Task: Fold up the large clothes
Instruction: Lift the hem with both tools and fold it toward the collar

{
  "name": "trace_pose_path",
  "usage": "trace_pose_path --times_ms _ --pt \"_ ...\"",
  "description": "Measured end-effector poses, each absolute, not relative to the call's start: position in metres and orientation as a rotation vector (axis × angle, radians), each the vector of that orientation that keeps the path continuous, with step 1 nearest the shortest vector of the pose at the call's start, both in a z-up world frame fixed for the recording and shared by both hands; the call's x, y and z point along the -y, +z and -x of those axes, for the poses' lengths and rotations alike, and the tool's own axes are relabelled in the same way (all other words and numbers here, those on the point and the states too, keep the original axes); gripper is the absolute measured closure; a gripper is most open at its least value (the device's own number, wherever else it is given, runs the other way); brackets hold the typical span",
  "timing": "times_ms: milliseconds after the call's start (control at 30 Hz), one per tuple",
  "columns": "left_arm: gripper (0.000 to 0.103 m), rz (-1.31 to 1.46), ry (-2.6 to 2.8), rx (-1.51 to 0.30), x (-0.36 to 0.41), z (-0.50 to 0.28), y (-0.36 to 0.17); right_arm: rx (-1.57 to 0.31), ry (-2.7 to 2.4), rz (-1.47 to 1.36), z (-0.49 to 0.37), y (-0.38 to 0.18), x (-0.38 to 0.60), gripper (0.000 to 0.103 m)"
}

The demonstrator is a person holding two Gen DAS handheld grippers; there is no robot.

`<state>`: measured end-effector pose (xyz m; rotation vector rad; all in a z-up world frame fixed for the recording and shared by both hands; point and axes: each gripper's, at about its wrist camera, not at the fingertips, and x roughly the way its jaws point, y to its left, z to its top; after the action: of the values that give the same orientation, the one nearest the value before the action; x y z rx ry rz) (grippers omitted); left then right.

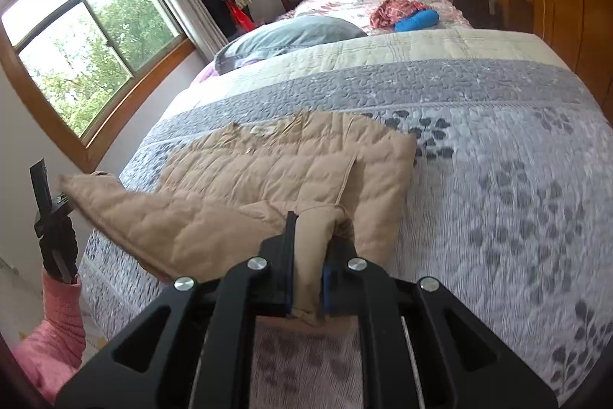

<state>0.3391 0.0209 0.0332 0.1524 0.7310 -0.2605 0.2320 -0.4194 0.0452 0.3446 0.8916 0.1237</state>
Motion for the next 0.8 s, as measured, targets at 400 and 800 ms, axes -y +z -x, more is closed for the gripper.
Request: trace_pose_path --times_ms 400,800 --pt "0.090 -0.109 -0.231 -0.930 -0.003 -0.471 -0.034 -1.043 0.081 -0.420 -0.351 -0.009 0.449 0.094" --pt "0.086 -0.054 -0.252 -1.069 -0.003 -0.525 -0.086 -1.123 0.104 -0.657 -0.391 -0.058 0.484 0.086"
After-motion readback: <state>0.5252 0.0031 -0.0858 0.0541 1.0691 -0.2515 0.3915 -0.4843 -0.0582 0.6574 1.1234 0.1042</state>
